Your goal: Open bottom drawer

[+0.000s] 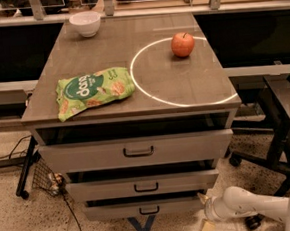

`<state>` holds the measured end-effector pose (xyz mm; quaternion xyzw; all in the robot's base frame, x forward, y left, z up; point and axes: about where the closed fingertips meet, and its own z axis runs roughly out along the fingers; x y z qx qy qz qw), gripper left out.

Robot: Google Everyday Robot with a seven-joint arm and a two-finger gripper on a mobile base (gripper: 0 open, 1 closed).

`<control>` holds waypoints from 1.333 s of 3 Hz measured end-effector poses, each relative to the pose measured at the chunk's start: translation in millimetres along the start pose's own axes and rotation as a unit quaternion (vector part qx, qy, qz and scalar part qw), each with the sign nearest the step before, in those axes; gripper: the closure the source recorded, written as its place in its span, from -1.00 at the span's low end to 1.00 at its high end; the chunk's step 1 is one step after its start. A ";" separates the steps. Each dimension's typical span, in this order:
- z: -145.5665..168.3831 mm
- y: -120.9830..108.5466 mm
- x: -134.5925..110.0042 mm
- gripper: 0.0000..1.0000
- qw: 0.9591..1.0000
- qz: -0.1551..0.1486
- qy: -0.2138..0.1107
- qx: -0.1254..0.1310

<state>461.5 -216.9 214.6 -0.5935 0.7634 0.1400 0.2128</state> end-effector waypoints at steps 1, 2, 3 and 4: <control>11.9 -12.9 -1.5 -1.00 1.000 0.003 -0.001 0.007; 28.3 -24.2 1.1 -0.95 1.000 0.016 -0.007 0.012; 36.0 -26.4 0.8 -0.50 1.000 0.019 -0.010 0.011; 33.0 -17.0 7.5 -0.03 1.000 0.021 -0.006 0.009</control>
Offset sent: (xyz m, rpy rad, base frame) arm 0.0423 0.0023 -0.0330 0.0154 -0.0147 -0.0693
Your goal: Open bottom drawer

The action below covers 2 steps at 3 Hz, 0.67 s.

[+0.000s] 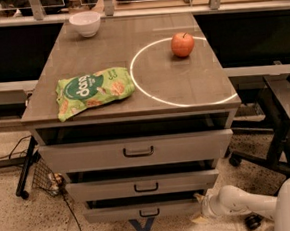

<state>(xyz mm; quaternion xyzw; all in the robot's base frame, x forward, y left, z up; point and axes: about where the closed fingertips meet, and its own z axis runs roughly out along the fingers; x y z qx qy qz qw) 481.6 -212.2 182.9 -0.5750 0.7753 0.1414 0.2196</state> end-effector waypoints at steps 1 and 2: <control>-3.4 2.4 -0.5 0.43 1.000 0.000 0.001 0.000; -4.9 2.3 -1.2 0.90 1.000 0.000 0.001 0.000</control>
Offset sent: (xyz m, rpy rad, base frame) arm -0.0938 -0.0040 0.0279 -0.0471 0.0309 0.0530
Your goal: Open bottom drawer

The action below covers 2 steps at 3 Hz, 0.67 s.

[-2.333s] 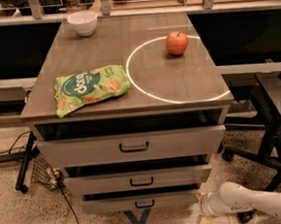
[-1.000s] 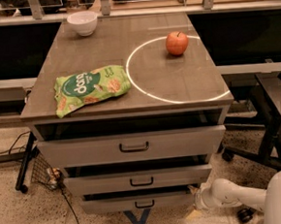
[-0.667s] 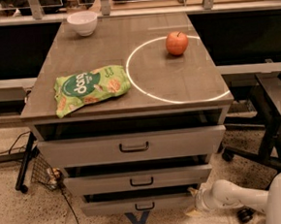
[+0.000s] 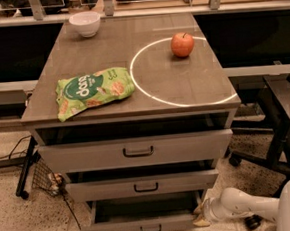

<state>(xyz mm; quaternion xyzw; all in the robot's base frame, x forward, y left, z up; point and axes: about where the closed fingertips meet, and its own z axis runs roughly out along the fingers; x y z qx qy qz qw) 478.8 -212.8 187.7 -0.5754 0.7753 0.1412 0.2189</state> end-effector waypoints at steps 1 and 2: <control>-0.2 0.9 0.2 1.00 1.000 0.000 0.000 0.000; -9.8 30.3 8.1 1.00 1.000 0.000 0.011 -0.012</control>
Offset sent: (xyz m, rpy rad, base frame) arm -0.1653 -0.0161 0.0216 -0.0858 0.1306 0.0531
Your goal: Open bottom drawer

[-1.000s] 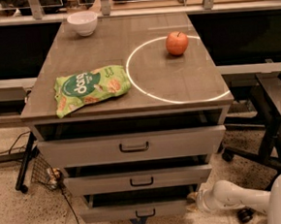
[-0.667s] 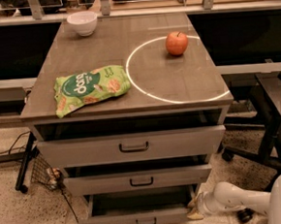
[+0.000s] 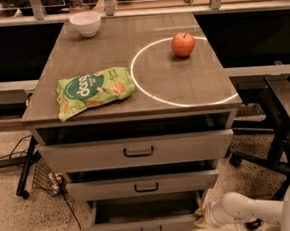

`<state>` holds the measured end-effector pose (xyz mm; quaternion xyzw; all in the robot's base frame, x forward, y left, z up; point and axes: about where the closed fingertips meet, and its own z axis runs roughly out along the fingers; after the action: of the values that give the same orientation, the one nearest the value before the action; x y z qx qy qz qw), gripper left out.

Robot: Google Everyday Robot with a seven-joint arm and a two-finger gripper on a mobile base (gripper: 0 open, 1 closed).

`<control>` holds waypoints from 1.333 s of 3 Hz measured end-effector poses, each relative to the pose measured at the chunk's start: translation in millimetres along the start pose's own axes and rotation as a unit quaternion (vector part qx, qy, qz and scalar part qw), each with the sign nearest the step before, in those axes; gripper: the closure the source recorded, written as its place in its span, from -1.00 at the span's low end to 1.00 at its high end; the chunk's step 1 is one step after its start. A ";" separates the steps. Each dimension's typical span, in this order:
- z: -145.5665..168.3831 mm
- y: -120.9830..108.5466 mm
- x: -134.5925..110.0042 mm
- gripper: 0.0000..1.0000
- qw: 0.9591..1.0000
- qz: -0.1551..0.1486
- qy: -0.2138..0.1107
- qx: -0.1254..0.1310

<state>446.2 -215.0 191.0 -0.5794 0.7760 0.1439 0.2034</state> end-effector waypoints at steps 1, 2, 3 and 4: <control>-1.5 4.9 1.3 1.00 1.000 0.000 0.002 -0.002; -12.2 35.1 10.8 1.00 1.000 0.004 0.014 -0.014; -12.8 36.8 11.4 1.00 1.000 0.004 0.015 -0.014; -22.1 68.7 19.5 1.00 0.999 0.005 0.029 -0.030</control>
Offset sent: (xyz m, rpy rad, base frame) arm -0.1877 -0.0278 0.0305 -0.1025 0.1705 0.0226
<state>372.4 -221.9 200.1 -0.5848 0.7801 0.1512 0.1630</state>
